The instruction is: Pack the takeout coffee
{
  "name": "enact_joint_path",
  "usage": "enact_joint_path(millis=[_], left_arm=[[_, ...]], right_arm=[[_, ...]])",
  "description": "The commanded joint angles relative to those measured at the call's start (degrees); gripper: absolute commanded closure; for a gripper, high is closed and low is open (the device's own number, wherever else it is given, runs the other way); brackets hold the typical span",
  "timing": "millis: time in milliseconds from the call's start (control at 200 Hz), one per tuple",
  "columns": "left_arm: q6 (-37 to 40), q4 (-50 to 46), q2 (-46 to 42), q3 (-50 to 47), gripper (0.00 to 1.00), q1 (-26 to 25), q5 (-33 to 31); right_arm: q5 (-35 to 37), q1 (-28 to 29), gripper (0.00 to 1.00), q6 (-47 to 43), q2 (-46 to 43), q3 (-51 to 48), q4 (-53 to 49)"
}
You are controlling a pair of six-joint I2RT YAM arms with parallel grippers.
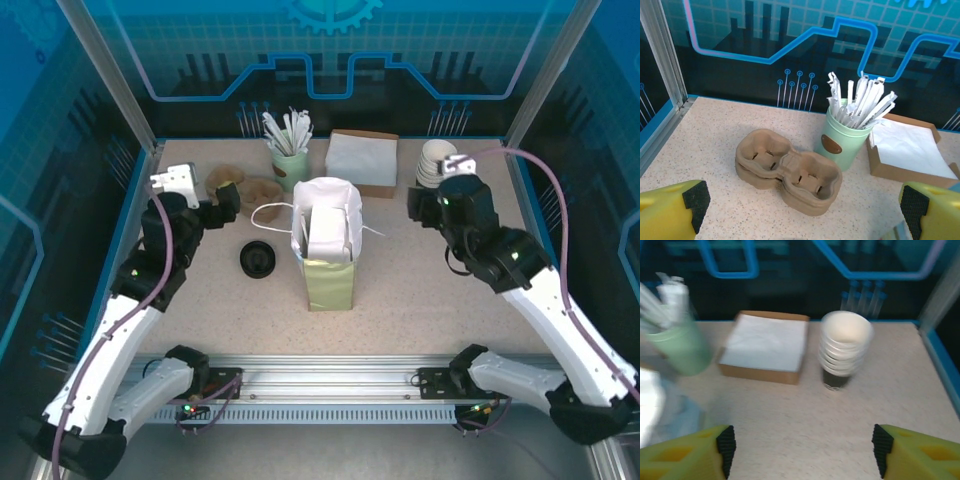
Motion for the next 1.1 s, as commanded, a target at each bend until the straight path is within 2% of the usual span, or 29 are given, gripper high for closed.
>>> enact_joint_path(millis=[0,95,180,300,475,660,710,765,835,915,1096], left_arm=[[2.2,15.8,-0.4,-7.4,0.01,1.2,-3.7],[2.9,23.6,0.9,-13.9,0.01,3.1,-6.5],[2.9,29.8,2.9,-19.5,0.01,6.2,-7.3],[3.3,36.8,7.1,-25.9,0.01,9.6,-6.7],[3.8,48.6,15.5,-33.2,0.01,12.1,-6.1],[3.5,58.4,27.4,-34.2,0.01,15.5,1.0],[3.5,57.9,28.3,-33.4,0.01,15.7,2.9],[3.1,61.7,29.9,-33.8,0.01,16.4,4.8],[2.7,61.1,32.6,-32.5,0.01,17.2,6.7],[4.0,62.1,33.5,-32.5,0.01,16.6,7.8],[5.9,72.2,38.0,-35.5,0.01,16.5,12.9]], right_arm=[[-3.3,-6.9,0.19,-2.2,-5.0,-10.8,10.7],[-5.9,-12.7,0.13,-3.8,-7.8,-19.4,16.6],[-5.9,-16.1,0.0,-5.7,-8.2,-27.4,24.3],[-7.5,-19.2,0.0,-8.4,-5.1,-36.7,36.0],[-10.5,-21.8,0.0,-10.3,4.8,-46.0,54.7],[-14.3,-22.3,0.0,-13.9,15.0,-49.9,72.2],[-16.7,-22.3,0.0,-15.5,16.2,-50.4,75.9],[-17.6,-22.3,0.0,-17.7,17.4,-50.0,77.1],[-19.2,-22.5,0.0,-19.3,18.4,-49.8,78.4],[-21.8,-22.8,0.0,-22.3,20.3,-51.7,85.0],[-26.7,-24.2,0.0,-22.5,26.9,-51.2,89.4]])
